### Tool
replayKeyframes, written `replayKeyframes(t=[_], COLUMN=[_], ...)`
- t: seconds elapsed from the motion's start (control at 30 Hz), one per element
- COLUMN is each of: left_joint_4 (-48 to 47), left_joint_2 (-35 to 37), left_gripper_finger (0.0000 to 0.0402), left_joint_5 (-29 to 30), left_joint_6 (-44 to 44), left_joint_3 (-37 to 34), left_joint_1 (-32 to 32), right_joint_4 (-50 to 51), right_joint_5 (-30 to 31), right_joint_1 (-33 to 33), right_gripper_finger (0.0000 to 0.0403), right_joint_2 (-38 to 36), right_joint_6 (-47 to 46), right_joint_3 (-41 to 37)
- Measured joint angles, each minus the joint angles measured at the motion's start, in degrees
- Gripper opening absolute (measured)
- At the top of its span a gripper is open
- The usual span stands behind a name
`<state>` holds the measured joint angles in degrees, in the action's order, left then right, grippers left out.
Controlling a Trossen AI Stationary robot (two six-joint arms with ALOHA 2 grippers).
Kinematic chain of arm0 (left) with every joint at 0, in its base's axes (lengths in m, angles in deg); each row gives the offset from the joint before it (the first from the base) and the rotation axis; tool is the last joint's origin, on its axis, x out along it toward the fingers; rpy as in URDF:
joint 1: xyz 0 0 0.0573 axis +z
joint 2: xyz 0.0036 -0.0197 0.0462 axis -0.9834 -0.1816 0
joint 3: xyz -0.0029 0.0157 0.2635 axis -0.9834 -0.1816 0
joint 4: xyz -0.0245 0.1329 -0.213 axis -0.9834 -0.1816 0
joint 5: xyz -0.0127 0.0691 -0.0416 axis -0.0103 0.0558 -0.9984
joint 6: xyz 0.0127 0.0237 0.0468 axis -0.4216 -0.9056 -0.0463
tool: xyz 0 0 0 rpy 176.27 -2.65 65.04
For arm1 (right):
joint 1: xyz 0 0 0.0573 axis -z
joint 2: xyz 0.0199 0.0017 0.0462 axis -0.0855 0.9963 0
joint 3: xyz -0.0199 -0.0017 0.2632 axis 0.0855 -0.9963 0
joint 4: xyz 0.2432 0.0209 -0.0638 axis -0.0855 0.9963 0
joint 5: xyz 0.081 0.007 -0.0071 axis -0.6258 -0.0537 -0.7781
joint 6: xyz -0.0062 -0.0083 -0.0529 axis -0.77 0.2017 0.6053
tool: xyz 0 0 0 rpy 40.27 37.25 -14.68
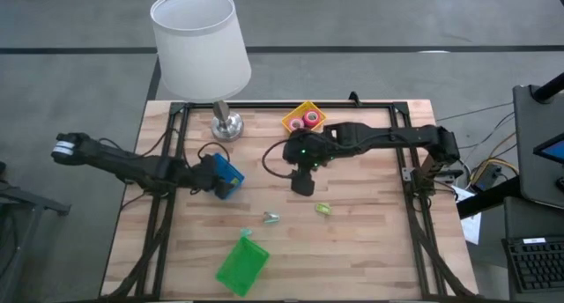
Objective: Pick and place Stapler, Stapler remover, tape
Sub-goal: Put the green staple box into the blue bin
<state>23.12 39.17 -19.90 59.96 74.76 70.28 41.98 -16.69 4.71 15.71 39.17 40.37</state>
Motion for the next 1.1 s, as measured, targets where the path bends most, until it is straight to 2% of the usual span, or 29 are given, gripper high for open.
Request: replayKeyframes(t=[0.2,0.37,0.53,0.8,1.1], left_joint_4=[0.0,0.1,0.0,0.0,0.0], left_joint_2=[0.5,0.4,0.4,0.4,-0.5], left_gripper_finger=[0.0236,0.0236,0.0236,0.0236,0.0236], left_joint_5=[0.0,0.7,2.1,2.6,2.6], left_joint_6=[-3.4,-10.0,-15.2,-17.7,-18.0], left_joint_3=[6.5,12.7,17.1,18.8,18.7], left_joint_1=[0.0,0.0,0.0,0.0,0.0], right_joint_4=[0.5,-2.0,-7.2,-13.3,-21.0], right_joint_5=[-4.1,-8.9,-9.2,-8.9,-8.9], right_joint_1=[-0.1,-1.2,-4.5,-7.1,-7.2], right_gripper_finger=[0.0219,0.0219,0.0219,0.0219,0.0219], right_joint_2=[0.0,0.0,-0.9,-0.9,-1.1], right_joint_6=[-3.8,-4.9,-4.4,-12.9,-15.3], right_joint_3=[-10.4,-19.8,-26.8,-36.7,-42.5])
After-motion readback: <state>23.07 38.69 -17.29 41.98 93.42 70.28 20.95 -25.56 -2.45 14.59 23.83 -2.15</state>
